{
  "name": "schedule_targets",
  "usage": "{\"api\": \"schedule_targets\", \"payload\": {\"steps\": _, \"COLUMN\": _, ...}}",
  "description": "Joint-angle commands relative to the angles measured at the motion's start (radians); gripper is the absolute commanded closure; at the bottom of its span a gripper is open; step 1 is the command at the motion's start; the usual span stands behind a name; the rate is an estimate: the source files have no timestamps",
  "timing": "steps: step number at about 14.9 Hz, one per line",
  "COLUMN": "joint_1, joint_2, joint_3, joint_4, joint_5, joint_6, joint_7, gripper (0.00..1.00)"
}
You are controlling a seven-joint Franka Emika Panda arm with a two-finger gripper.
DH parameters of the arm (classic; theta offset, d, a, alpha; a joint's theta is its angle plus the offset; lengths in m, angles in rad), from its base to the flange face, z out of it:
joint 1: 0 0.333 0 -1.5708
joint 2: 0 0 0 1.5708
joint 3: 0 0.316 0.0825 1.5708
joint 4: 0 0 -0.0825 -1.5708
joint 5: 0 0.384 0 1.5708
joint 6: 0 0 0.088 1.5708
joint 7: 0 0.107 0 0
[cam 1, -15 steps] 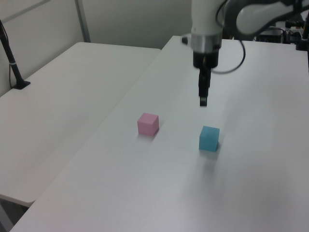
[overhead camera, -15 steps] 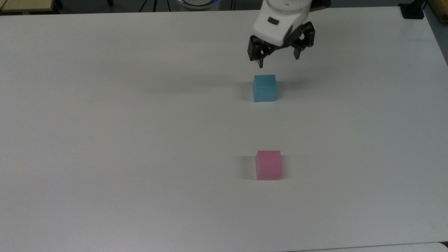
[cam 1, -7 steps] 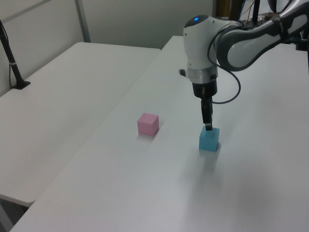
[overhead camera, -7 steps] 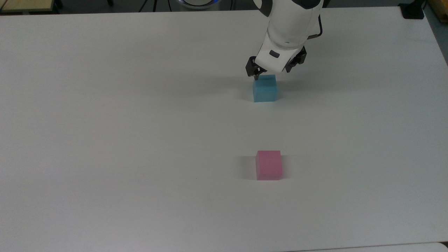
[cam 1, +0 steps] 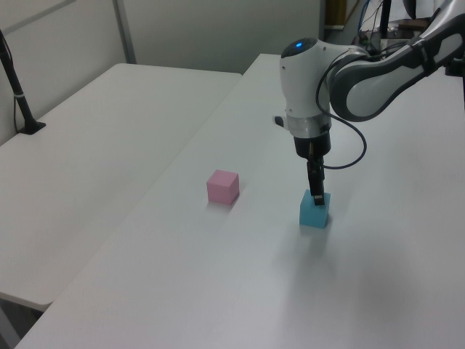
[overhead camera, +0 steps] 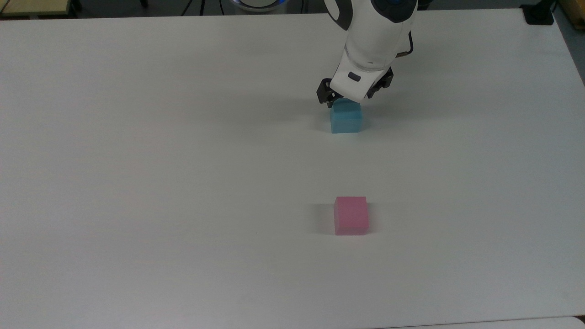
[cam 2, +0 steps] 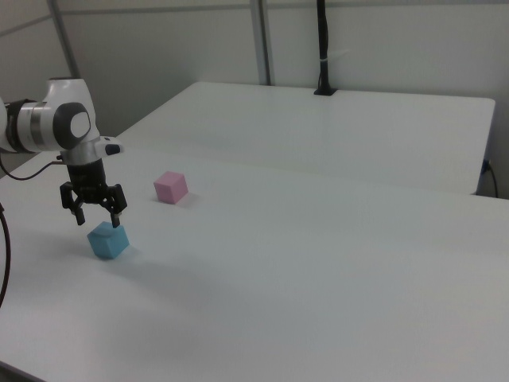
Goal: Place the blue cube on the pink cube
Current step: 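Close the gripper on the light-blue cube, then lift the light-blue cube and carry it over the pink cube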
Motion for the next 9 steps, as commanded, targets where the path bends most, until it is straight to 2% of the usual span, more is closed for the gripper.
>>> {"api": "schedule_targets", "payload": {"steps": 1, "joint_1": 0.014, "joint_2": 0.007, "joint_3": -0.008, "joint_4": -0.037, "joint_5": -0.014, "joint_6": 0.073, "joint_7": 0.009, "gripper": 0.00}}
{"api": "schedule_targets", "payload": {"steps": 6, "joint_1": 0.016, "joint_2": 0.050, "joint_3": -0.008, "joint_4": -0.038, "joint_5": -0.015, "joint_6": 0.116, "joint_7": 0.021, "gripper": 0.00}}
{"api": "schedule_targets", "payload": {"steps": 9, "joint_1": 0.016, "joint_2": 0.061, "joint_3": -0.006, "joint_4": -0.038, "joint_5": -0.028, "joint_6": 0.116, "joint_7": 0.021, "gripper": 0.23}}
